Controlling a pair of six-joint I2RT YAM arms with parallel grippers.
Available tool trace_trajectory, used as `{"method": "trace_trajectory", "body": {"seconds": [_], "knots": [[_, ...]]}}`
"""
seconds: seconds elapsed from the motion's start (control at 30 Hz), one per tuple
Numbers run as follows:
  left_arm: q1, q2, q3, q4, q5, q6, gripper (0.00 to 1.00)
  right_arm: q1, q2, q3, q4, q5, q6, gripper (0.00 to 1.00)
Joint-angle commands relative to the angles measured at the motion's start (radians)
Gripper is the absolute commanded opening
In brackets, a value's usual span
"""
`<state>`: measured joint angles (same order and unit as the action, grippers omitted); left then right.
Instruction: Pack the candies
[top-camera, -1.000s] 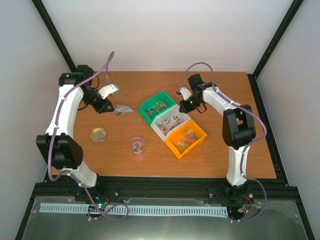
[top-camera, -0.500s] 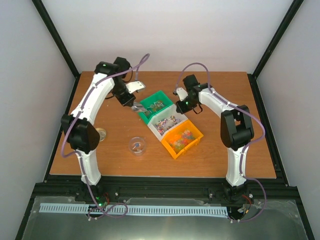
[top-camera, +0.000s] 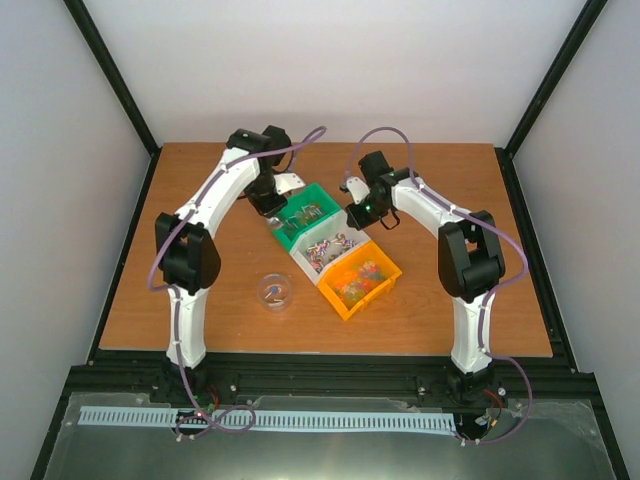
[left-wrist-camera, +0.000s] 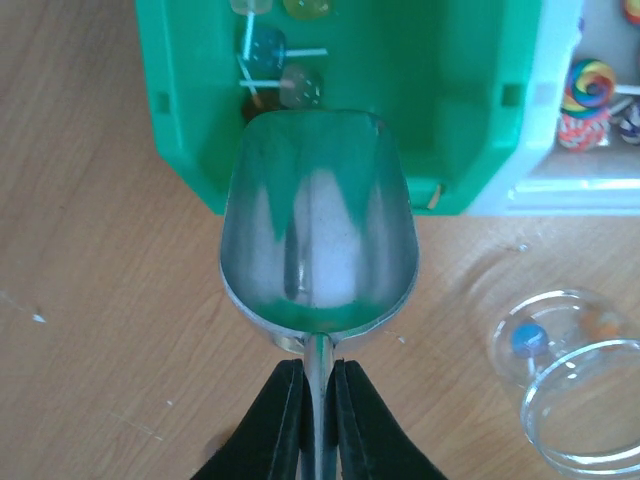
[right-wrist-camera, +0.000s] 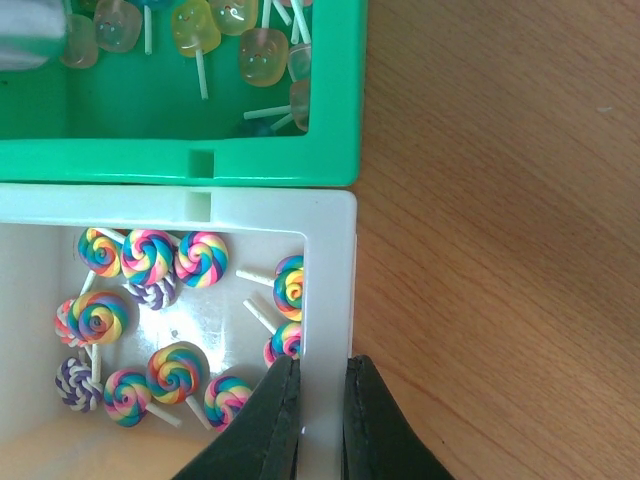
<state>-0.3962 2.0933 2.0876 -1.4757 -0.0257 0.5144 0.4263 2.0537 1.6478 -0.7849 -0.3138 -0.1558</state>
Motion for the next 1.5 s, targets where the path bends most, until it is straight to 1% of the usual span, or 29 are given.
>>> {"method": "trace_trajectory", "body": {"seconds": [0.0, 0.17, 0.3, 0.5, 0.6, 0.7, 0.8, 0.93, 1.1, 1.23, 1.47], "knots": [[-0.035, 0.054, 0.083, 0.002, -0.102, -0.027, 0.01, 0.023, -0.012, 0.014, -0.006, -0.022, 0.003, 0.03], [-0.049, 0.098, 0.082, 0.001, -0.124, -0.023, 0.01, 0.023, -0.011, 0.018, -0.01, -0.032, -0.011, 0.03], [-0.049, 0.117, 0.051, 0.032, -0.149, -0.027, 0.01, 0.024, -0.012, 0.014, -0.013, -0.073, -0.039, 0.03], [-0.049, 0.048, -0.106, 0.218, -0.046, -0.033, 0.01, 0.025, -0.011, 0.013, -0.011, -0.113, -0.078, 0.03], [-0.049, 0.025, -0.197, 0.295, -0.025, -0.012, 0.01, 0.025, -0.01, 0.013, -0.018, -0.121, -0.094, 0.03], [-0.049, 0.008, -0.251, 0.355, -0.008, 0.016, 0.01, 0.025, -0.011, 0.013, -0.027, -0.14, -0.116, 0.03], [-0.049, 0.002, -0.273, 0.391, -0.002, 0.031, 0.01, 0.025, -0.012, 0.013, -0.032, -0.136, -0.118, 0.03], [-0.046, -0.019, -0.225, 0.371, -0.004, 0.038, 0.01, 0.023, -0.011, 0.014, -0.032, -0.106, -0.099, 0.03], [-0.046, -0.058, -0.144, 0.274, -0.004, 0.058, 0.01, 0.02, -0.008, 0.014, -0.024, -0.081, -0.069, 0.03], [-0.046, -0.115, -0.16, 0.245, -0.006, 0.075, 0.01, 0.02, 0.0, 0.02, -0.026, -0.078, -0.058, 0.03], [-0.022, -0.16, -0.237, 0.183, -0.015, 0.131, 0.01, 0.02, 0.0, 0.02, -0.025, -0.078, -0.057, 0.03]]}}
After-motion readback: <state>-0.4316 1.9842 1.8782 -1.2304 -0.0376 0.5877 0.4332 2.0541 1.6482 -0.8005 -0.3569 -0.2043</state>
